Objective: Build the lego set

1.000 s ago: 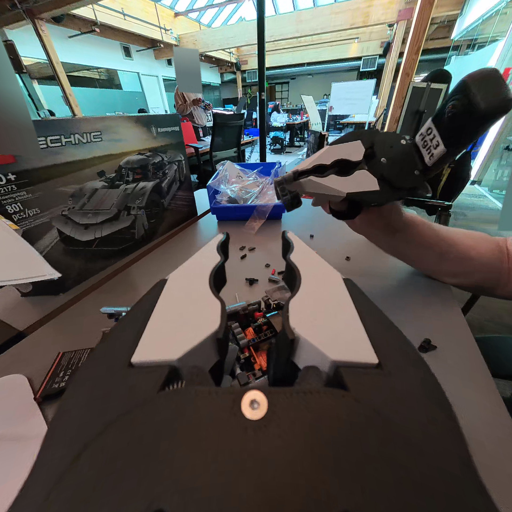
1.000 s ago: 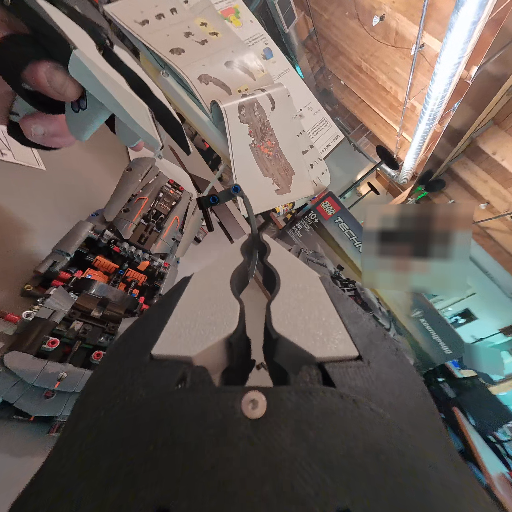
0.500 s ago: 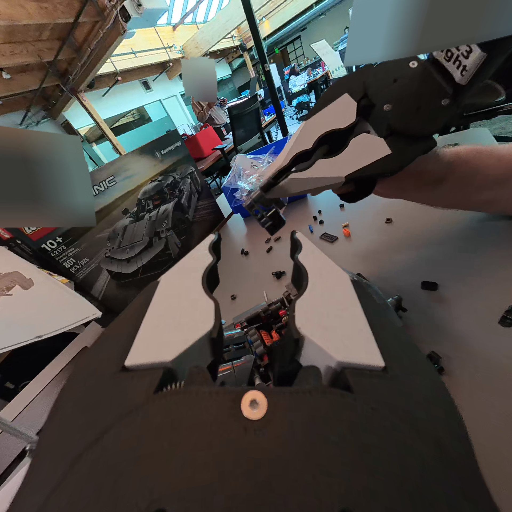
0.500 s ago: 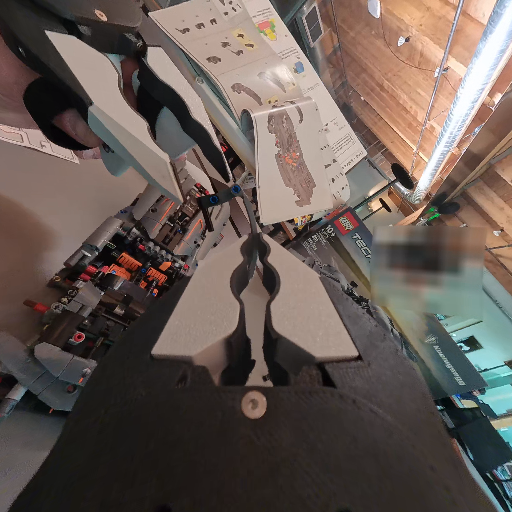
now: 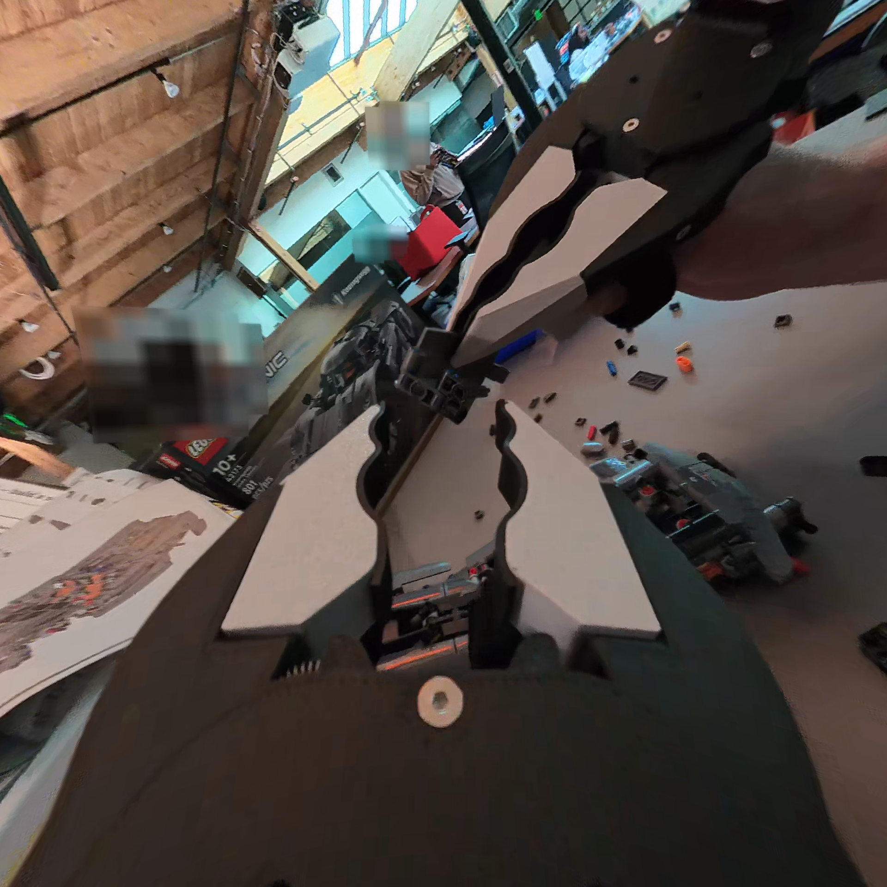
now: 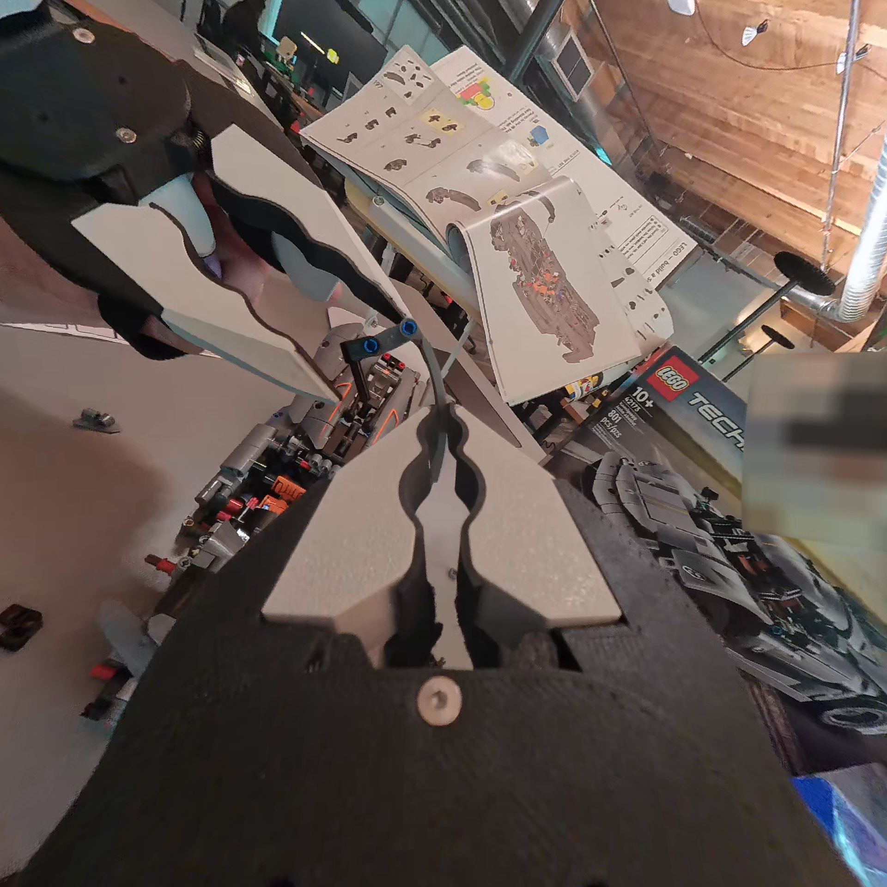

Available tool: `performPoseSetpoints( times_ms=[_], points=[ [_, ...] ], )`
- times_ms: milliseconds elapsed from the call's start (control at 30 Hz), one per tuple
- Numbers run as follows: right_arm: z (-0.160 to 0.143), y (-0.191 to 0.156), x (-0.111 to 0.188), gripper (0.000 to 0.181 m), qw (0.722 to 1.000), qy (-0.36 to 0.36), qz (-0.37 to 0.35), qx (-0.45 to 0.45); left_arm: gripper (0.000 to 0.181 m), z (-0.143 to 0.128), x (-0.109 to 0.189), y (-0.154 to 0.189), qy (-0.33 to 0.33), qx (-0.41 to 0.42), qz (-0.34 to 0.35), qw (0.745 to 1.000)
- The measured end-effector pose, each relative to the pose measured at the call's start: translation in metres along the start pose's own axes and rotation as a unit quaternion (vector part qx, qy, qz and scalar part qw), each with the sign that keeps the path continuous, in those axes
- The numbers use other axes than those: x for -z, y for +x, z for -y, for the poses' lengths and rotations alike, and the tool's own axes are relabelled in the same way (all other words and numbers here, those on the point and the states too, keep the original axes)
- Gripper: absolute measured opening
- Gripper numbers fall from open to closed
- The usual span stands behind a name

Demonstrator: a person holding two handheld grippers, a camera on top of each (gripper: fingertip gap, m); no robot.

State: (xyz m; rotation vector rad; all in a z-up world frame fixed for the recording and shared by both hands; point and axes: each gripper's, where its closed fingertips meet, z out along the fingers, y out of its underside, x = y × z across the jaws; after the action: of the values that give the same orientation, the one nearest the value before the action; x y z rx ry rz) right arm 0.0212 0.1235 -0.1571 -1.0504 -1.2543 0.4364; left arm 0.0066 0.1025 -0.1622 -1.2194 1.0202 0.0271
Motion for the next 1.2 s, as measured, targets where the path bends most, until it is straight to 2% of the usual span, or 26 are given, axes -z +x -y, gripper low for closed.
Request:
performPoseSetpoints(
  times_ms=[300,733,1200],
  points=[
    [0.001,-0.006,-0.004,0.001,0.999,0.009,0.023,-0.049,0.029,0.001,0.001,-0.002,-0.028,-0.084,0.047,0.995],
    [0.006,-0.010,-0.004,0.001,0.996,0.018,0.041,-0.082,0.027,0.008,0.003,-0.008,-0.018,-0.076,0.070,0.994],
    [0.004,-0.002,-0.001,0.002,0.997,0.010,0.018,-0.068,0.022,0.012,0.008,-0.013,-0.005,-0.066,0.078,0.995]
  ],
)
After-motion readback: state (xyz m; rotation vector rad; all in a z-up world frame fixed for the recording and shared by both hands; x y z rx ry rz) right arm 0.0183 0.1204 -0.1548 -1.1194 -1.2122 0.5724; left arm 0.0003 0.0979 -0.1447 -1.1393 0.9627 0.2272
